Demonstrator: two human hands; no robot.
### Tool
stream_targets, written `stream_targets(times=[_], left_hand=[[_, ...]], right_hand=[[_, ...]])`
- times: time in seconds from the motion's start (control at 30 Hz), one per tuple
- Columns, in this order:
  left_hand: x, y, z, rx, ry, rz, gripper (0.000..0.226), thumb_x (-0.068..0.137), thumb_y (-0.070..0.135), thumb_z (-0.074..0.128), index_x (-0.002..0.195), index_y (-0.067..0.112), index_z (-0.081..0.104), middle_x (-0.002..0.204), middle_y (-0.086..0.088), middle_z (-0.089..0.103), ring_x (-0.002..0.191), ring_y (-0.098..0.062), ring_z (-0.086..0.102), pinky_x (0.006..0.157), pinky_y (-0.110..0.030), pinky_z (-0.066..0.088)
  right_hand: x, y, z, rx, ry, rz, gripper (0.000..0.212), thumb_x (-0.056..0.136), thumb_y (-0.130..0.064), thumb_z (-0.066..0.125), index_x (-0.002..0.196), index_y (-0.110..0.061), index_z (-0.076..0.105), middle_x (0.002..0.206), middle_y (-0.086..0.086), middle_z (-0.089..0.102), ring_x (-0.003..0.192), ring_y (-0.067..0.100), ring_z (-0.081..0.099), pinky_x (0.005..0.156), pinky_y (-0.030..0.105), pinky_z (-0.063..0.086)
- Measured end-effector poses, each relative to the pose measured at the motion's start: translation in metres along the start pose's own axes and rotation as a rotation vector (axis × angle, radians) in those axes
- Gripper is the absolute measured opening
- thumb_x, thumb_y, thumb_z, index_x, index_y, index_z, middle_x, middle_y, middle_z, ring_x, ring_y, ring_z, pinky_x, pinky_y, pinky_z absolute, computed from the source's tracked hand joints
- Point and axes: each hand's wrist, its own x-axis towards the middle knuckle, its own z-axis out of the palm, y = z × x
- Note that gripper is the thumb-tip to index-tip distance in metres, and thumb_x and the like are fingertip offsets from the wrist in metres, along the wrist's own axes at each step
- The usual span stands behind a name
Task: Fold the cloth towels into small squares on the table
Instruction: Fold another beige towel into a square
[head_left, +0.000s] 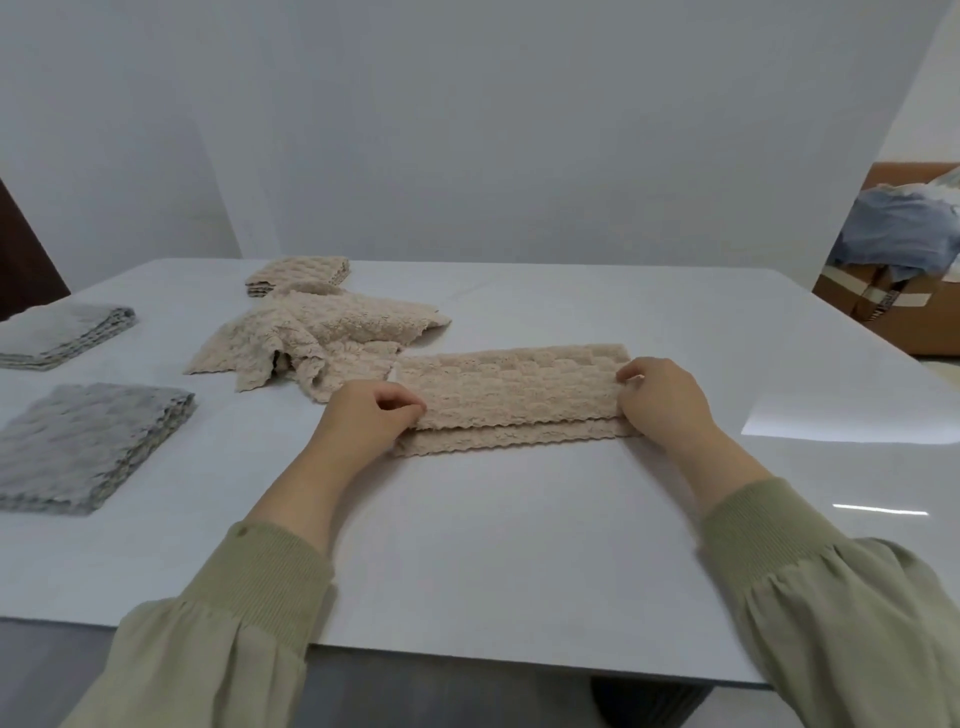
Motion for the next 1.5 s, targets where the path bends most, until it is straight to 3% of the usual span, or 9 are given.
stream_targets(times=[0.07, 0.2, 0.4, 0.5, 0.63, 0.73, 0.97, 1.2, 1.5], left_hand=[[0.004, -0.002, 0.003, 0.035, 0.038, 0.016, 0.013, 0.084, 0.012, 0.067, 0.082, 0.023, 0.074, 0.075, 0.000, 0.070, 0.052, -0.007, 0.056, 0.059, -0.015, 0.047], [0.010, -0.003, 0.005, 0.040, 0.160, 0.064, 0.018, 0.087, 0.011, 0.063, 0.098, 0.022, 0.073, 0.092, 0.010, 0.065, 0.079, -0.001, 0.057, 0.066, -0.001, 0.036], [0.002, 0.007, -0.002, -0.139, 0.128, 0.025, 0.013, 0.085, 0.011, 0.065, 0.081, 0.019, 0.074, 0.070, 0.004, 0.068, 0.048, -0.003, 0.053, 0.050, -0.017, 0.046], [0.001, 0.005, -0.002, -0.062, 0.124, 0.040, 0.021, 0.084, 0.008, 0.065, 0.073, 0.025, 0.072, 0.066, 0.004, 0.066, 0.053, -0.010, 0.054, 0.056, -0.023, 0.047], [0.002, 0.000, 0.001, 0.083, 0.071, 0.043, 0.023, 0.083, 0.008, 0.064, 0.074, 0.028, 0.070, 0.070, 0.005, 0.066, 0.060, -0.009, 0.059, 0.052, -0.018, 0.046], [0.001, -0.002, 0.002, 0.184, 0.046, 0.065, 0.018, 0.082, 0.010, 0.065, 0.078, 0.026, 0.072, 0.074, 0.006, 0.067, 0.068, -0.008, 0.059, 0.063, -0.024, 0.049], [0.002, -0.001, 0.003, 0.145, 0.110, 0.092, 0.018, 0.084, 0.008, 0.063, 0.079, 0.023, 0.072, 0.065, 0.010, 0.065, 0.049, -0.001, 0.053, 0.063, -0.025, 0.046], [0.001, -0.004, 0.003, 0.300, 0.038, 0.098, 0.018, 0.082, 0.012, 0.063, 0.082, 0.028, 0.072, 0.077, 0.009, 0.065, 0.077, -0.010, 0.058, 0.073, -0.026, 0.048], [0.000, -0.002, 0.002, 0.307, 0.046, 0.097, 0.021, 0.080, 0.009, 0.061, 0.080, 0.027, 0.071, 0.073, 0.007, 0.063, 0.075, -0.012, 0.056, 0.071, -0.026, 0.045]], right_hand=[[0.003, 0.001, 0.006, 0.013, 0.039, -0.033, 0.034, 0.087, -0.005, 0.043, 0.110, -0.013, 0.066, 0.117, 0.009, 0.063, 0.107, 0.028, 0.057, 0.088, 0.032, 0.044], [0.009, -0.003, 0.013, 0.095, 0.152, -0.141, 0.033, 0.090, -0.003, 0.044, 0.114, -0.005, 0.066, 0.118, 0.014, 0.064, 0.112, 0.030, 0.053, 0.092, 0.032, 0.039], [0.013, -0.001, 0.005, 0.110, 0.285, -0.110, 0.028, 0.084, -0.006, 0.047, 0.101, -0.009, 0.069, 0.108, 0.009, 0.066, 0.105, 0.028, 0.055, 0.092, 0.040, 0.043], [0.013, 0.001, 0.003, 0.070, 0.243, -0.088, 0.032, 0.079, 0.000, 0.044, 0.098, -0.010, 0.068, 0.108, 0.009, 0.064, 0.103, 0.029, 0.055, 0.091, 0.042, 0.044], [0.013, 0.002, 0.005, -0.010, 0.212, -0.100, 0.033, 0.080, 0.001, 0.044, 0.102, -0.009, 0.066, 0.109, 0.010, 0.060, 0.104, 0.030, 0.053, 0.091, 0.042, 0.042], [0.014, 0.004, 0.009, -0.033, 0.172, -0.092, 0.030, 0.082, -0.001, 0.043, 0.101, -0.010, 0.065, 0.109, 0.011, 0.060, 0.103, 0.030, 0.054, 0.091, 0.043, 0.042], [0.018, 0.004, 0.012, 0.042, 0.232, -0.112, 0.031, 0.084, 0.002, 0.038, 0.099, -0.009, 0.064, 0.105, 0.012, 0.058, 0.100, 0.029, 0.051, 0.086, 0.038, 0.042], [0.018, 0.009, 0.014, -0.050, 0.138, -0.080, 0.030, 0.081, 0.003, 0.040, 0.097, -0.011, 0.062, 0.106, 0.011, 0.058, 0.101, 0.030, 0.052, 0.088, 0.042, 0.043], [0.019, 0.009, 0.012, -0.105, 0.197, -0.090, 0.029, 0.080, 0.001, 0.042, 0.096, -0.013, 0.061, 0.103, 0.008, 0.063, 0.098, 0.030, 0.055, 0.088, 0.043, 0.042]])
